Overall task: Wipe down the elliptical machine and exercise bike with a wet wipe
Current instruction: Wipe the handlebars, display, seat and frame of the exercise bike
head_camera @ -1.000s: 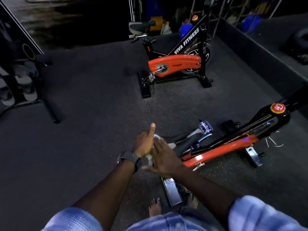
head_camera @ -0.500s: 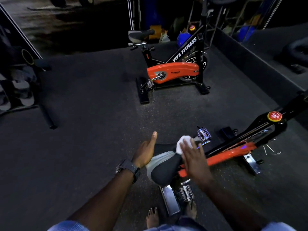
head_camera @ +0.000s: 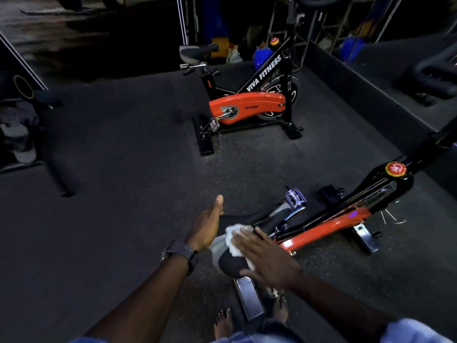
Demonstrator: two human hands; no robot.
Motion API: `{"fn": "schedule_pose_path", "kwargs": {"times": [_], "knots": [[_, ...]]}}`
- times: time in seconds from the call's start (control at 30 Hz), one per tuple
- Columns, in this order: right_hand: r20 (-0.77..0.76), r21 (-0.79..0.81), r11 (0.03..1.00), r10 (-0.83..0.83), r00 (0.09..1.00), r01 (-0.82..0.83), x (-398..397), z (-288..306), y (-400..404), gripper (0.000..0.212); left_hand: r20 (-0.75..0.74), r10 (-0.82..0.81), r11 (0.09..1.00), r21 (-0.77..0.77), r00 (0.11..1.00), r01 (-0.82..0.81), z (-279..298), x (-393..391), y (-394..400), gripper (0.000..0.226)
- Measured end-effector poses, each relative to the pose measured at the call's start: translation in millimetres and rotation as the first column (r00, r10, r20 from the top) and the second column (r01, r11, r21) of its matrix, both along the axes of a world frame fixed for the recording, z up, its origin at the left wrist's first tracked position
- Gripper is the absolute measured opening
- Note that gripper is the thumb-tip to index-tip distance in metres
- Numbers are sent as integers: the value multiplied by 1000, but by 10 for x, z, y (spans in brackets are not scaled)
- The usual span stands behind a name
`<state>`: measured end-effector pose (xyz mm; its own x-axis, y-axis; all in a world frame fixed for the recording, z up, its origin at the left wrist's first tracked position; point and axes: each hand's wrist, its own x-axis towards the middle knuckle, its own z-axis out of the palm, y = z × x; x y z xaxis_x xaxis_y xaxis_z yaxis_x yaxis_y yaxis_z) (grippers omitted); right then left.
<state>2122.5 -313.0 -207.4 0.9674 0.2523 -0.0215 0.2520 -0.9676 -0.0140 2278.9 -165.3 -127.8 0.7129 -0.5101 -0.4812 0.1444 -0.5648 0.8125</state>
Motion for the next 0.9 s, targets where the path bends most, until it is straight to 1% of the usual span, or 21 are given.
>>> {"fn": "schedule_pose_path", "kwargs": {"times": [0.07, 0.1, 0.13, 0.17, 0.27, 0.33, 0.37, 0.43, 0.5, 0.53, 0.6, 0.67, 0.7, 0.73, 0.77, 0.83, 0.9], "knots": [[-32, 64, 989, -132, 991, 134, 138, 38, 102, 84, 7, -2, 1000, 11, 1000, 2, 1, -19, -10, 89], [-34, 96, 984, -150, 988, 153, 209, 46, 240, 89, 9, -8, 1000, 19, 1000, 7, -9, -23, -18, 87], [-23, 118, 983, -138, 990, 139, 249, 40, 397, 91, 10, -15, 1000, 22, 1000, 15, -6, -32, -26, 84], [-10, 120, 988, -99, 995, 99, 245, 16, 518, 89, 11, -24, 1000, 20, 1000, 24, -3, -38, -28, 82], [23, 56, 991, 117, 993, -118, 19, -69, 415, 64, 13, -35, 999, 14, 999, 35, 29, -29, -22, 86], [13, 2, 979, 205, 979, -205, -91, -107, 142, 54, 12, -38, 999, 9, 999, 38, 29, -20, -11, 89], [23, -2, 980, 199, 980, -199, -97, -112, 42, 54, 13, -40, 999, 11, 999, 40, 27, -25, -9, 85], [27, 41, 992, 122, 992, -123, -20, -94, 50, 57, 10, -44, 999, 15, 999, 44, 13, -42, -1, 82], [37, 104, 994, 20, 999, -23, 79, -84, 303, 60, 1, -46, 999, 22, 999, 46, 11, -52, 6, 90], [49, 119, 993, 1, 999, -7, 91, -102, 449, 61, 4, -46, 999, 27, 999, 46, 4, -51, 5, 92], [44, 85, 994, 67, 997, -71, 6, -176, 571, 58, 12, -43, 999, 33, 999, 43, -12, -42, 7, 94], [51, 17, 987, 159, 986, -160, -113, -214, 389, 57, 15, -45, 998, 36, 999, 45, -13, -34, 6, 97], [40, -5, 988, 156, 987, -156, -141, -200, 258, 60, 14, -49, 998, 38, 999, 48, -15, -31, 6, 98], [40, -12, 994, 113, 993, -113, -139, -175, 143, 66, 14, -48, 998, 39, 999, 47, -17, -32, 5, 98], [42, 3, 999, 34, 999, -34, -105, -140, 75, 72, 12, -45, 998, 41, 999, 44, -21, -33, 0, 98], [19, 76, 989, -129, 991, 127, 59, -58, 135, 82, 21, -36, 998, 57, 999, 34, -28, -42, -11, 99], [14, 143, 968, -212, 977, 208, 204, -9, 382, 77, 25, -28, 997, 68, 999, 26, -16, -55, -34, 100]]}}
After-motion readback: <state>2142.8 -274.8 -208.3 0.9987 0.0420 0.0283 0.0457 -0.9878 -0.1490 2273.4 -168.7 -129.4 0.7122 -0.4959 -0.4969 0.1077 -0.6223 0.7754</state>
